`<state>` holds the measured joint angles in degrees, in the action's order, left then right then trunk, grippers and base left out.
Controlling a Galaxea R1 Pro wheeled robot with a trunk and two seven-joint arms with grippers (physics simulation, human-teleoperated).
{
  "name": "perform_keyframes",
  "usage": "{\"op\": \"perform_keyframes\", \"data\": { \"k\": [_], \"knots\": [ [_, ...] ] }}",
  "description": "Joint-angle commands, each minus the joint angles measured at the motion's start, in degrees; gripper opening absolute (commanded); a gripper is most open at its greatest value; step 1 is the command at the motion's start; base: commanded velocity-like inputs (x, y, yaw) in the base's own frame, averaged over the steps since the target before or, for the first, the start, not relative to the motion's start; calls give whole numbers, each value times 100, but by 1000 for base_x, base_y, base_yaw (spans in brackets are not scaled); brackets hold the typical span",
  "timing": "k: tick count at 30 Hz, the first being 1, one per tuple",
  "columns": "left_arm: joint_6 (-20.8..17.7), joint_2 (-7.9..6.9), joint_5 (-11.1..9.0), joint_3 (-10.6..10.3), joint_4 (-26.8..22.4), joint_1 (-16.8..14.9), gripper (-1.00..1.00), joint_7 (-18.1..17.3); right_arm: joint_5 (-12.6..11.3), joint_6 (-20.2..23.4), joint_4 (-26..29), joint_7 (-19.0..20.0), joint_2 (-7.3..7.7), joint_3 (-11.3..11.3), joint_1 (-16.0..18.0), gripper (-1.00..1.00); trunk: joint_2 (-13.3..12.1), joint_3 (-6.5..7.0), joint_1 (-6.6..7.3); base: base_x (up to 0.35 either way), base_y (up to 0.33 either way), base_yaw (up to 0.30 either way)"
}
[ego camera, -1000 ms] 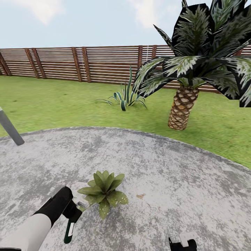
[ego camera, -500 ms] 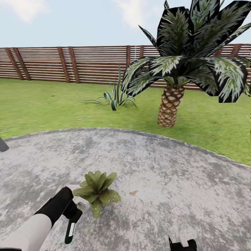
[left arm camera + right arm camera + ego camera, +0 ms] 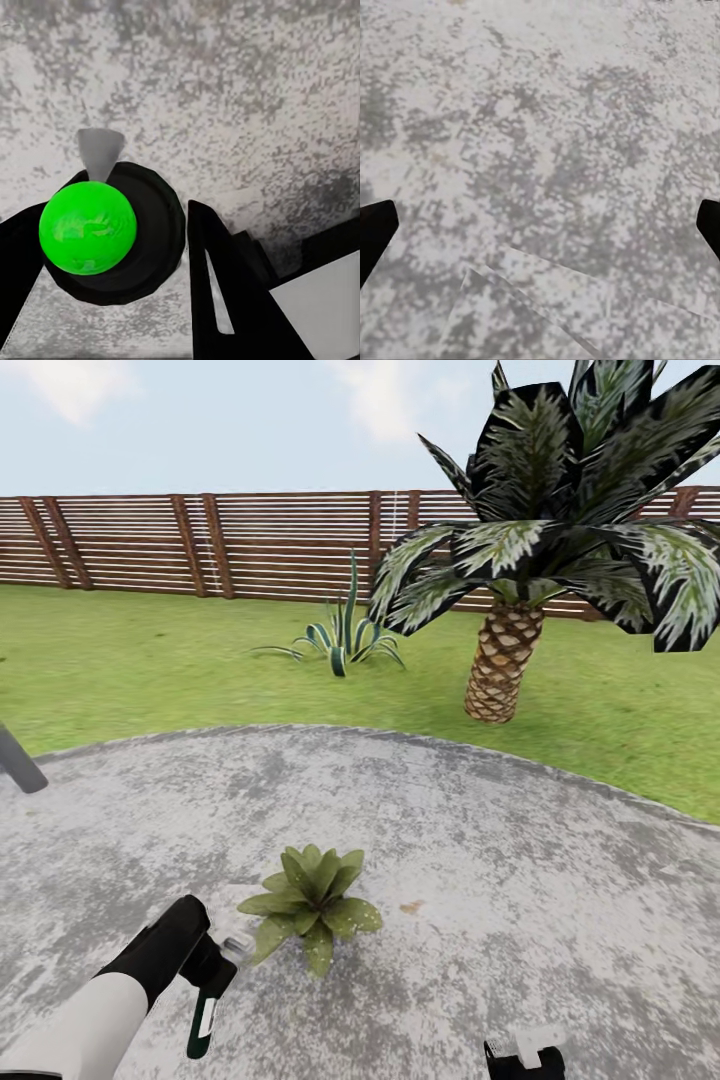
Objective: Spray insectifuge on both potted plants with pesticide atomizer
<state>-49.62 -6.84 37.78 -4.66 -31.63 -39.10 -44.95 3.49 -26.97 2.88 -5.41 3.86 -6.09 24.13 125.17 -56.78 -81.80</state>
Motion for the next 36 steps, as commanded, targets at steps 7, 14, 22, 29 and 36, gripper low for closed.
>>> {"op": "perform_keyframes", "data": {
  "k": [7,14,22,29,36],
  "knots": [
    [5,17,85,-32,-11,-1,-100,-57,37,-10,-6,-57,1,-42,5,100,2,-5,1,162,280,-104],
    [5,21,99,-37,-10,-1,-100,-57,37,-10,-6,-57,1,-42,9,100,2,-5,1,122,99,-286],
    [132,-53,123,-71,77,234,-100,-57,37,-10,-6,-57,1,-42,7,100,2,-5,1,3,2,-42],
    [492,-69,208,-76,70,444,-100,-65,37,-10,-6,-57,1,-42,7,100,2,-5,1,0,0,0],
    [490,-57,213,-79,69,448,-100,-65,37,-10,-6,-57,1,-42,7,100,2,-5,1,0,110,0]
  ]
}}
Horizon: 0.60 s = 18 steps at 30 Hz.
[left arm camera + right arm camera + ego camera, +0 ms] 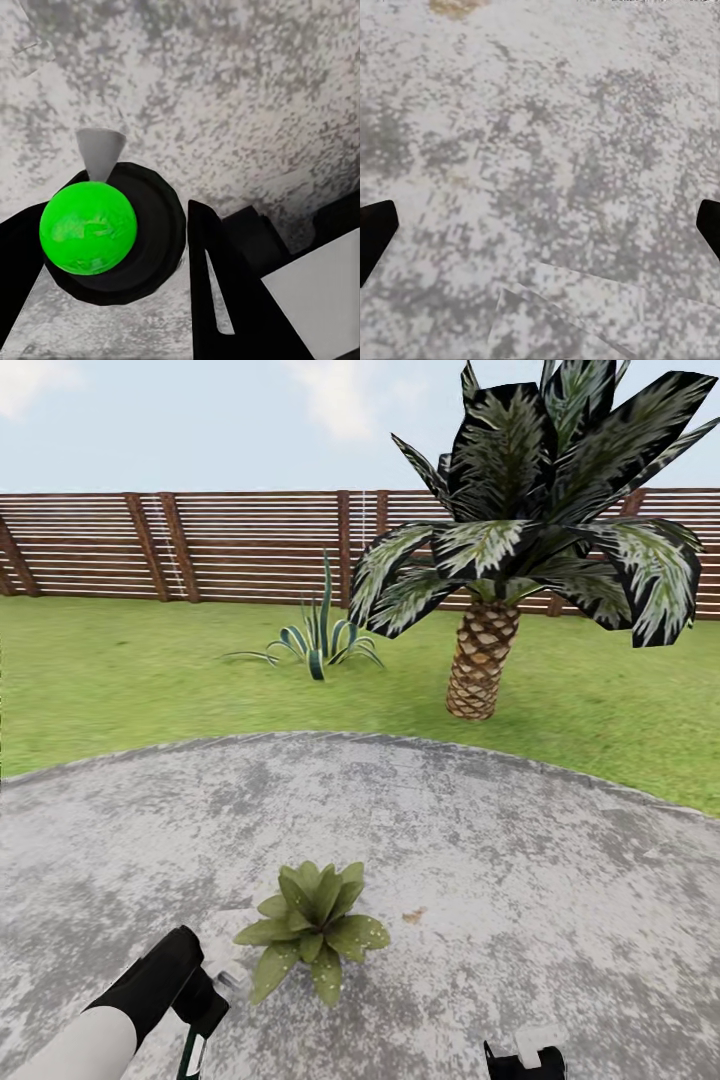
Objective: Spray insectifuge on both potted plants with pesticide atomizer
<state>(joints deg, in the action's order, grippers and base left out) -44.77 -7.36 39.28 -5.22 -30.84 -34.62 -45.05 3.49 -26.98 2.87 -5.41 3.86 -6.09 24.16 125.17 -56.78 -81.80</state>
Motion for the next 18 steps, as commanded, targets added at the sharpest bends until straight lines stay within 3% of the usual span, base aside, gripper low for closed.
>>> {"op": "perform_keyframes", "data": {
  "k": [1,4,9,13,18],
  "knots": [
    [4,-3,62,-24,-10,-1,-100,-56,37,-9,-6,-58,1,-42,4,100,2,-5,1,0,283,0],
    [4,12,61,-30,-10,-1,-100,-57,37,-9,-6,-57,1,-42,4,100,2,-5,1,0,296,-12],
    [3,45,58,-26,-10,-1,-100,-52,37,-9,-6,-57,1,-42,5,100,2,7,1,45,281,-225],
    [10,56,53,-33,-10,-1,-100,-48,37,-9,-6,-57,1,-42,4,100,2,19,1,54,50,-280],
    [19,18,60,-253,-4,19,-100,-39,37,-9,-6,-57,1,-42,4,100,2,32,1,4,3,-275]
  ]
}}
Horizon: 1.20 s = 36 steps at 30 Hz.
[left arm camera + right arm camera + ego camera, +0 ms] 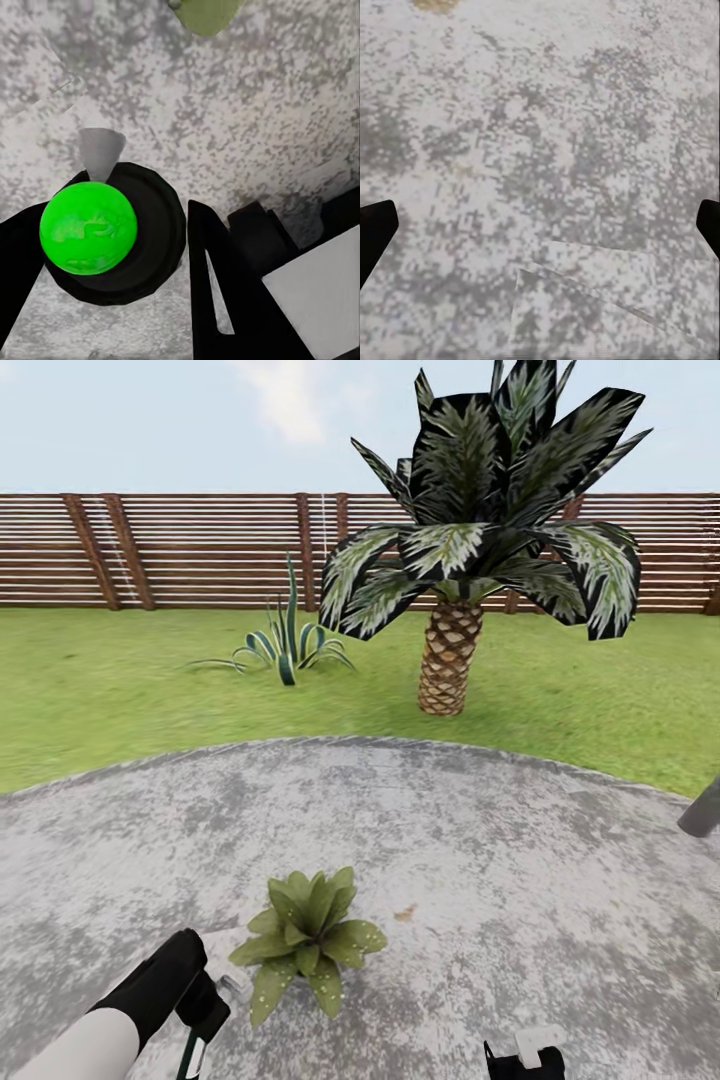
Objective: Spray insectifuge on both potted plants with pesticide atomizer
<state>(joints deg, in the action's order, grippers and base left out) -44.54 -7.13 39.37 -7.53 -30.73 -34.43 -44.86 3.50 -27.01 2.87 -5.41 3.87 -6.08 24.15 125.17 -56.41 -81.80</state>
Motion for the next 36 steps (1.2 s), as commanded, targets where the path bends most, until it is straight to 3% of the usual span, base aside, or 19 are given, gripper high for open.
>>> {"op": "perform_keyframes", "data": {
  "k": [1,8,15,17,19,23,30,36],
  "knots": [
    [-3,-35,49,-49,-8,24,-100,-58,37,-6,-6,-56,0,-42,5,100,2,-4,1,0,0,-111],
    [0,-271,42,-37,31,41,-100,-58,37,-6,-6,-56,0,-42,2,100,2,-4,1,0,0,-18],
    [-74,-258,52,-37,-63,-68,-100,-123,37,-6,-6,-56,0,-42,4,100,2,-4,1,0,0,0],
    [-25,-270,71,-65,-69,-66,-100,-556,37,-6,-6,-56,0,-42,4,100,2,-4,1,0,0,0],
    [-16,-273,118,-69,-66,-38,-100,-603,37,-6,-6,-56,0,-42,6,100,2,-4,1,0,0,0],
    [10,-271,426,-81,-8,2,-100,-635,37,-6,-6,-56,0,-42,2,100,2,-4,1,0,0,0],
    [15,-235,473,-44,-55,6,-100,-636,37,-6,-6,-56,0,-42,2,100,2,-4,1,-52,52,0],
    [7,-213,475,-31,-56,6,-100,-638,37,-6,-6,-56,0,-42,3,100,2,11,1,-243,238,-244]
  ]
}}
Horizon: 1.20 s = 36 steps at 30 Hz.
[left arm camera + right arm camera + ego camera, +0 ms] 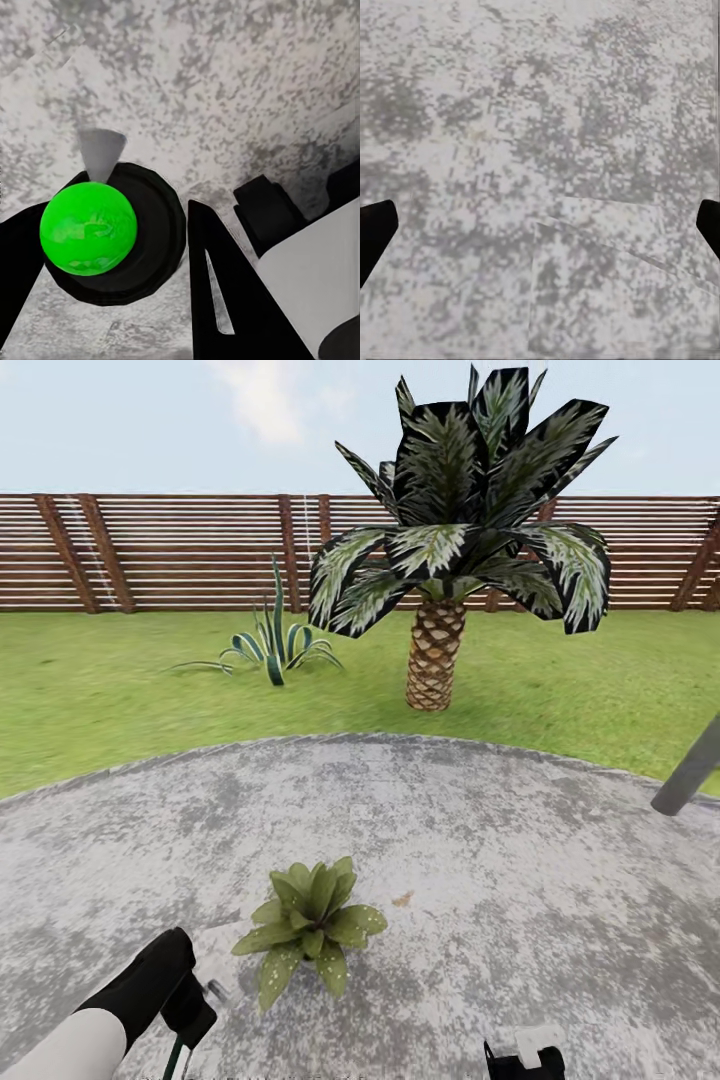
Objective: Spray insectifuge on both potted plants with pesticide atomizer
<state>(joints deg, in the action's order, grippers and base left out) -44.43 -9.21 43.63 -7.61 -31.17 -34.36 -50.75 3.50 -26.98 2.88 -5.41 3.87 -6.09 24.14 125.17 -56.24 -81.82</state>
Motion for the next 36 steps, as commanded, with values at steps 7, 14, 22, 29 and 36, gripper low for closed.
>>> {"op": "perform_keyframes", "data": {
  "k": [7,14,22,29,36],
  "knots": [
    [-30,2,27,-12,-23,-17,-100,-50,37,-9,-7,-57,0,-42,4,100,2,14,3,-77,310,-255],
    [-58,-27,32,-14,-133,-99,-100,-51,37,-9,-7,-57,0,-42,4,100,2,18,3,0,117,-61],
    [-43,-61,57,-35,-331,-215,-100,-99,38,-9,-7,-57,0,-42,4,100,2,18,3,0,0,-203],
    [-41,-69,584,-50,-334,-618,-100,-814,37,-9,-7,-57,0,-42,4,100,2,18,3,0,0,-210],
    [-71,22,1473,-13,-337,-809,-100,-1618,46,-9,-7,-57,9,-42,4,100,2,18,3,0,51,-35]
  ]
}}
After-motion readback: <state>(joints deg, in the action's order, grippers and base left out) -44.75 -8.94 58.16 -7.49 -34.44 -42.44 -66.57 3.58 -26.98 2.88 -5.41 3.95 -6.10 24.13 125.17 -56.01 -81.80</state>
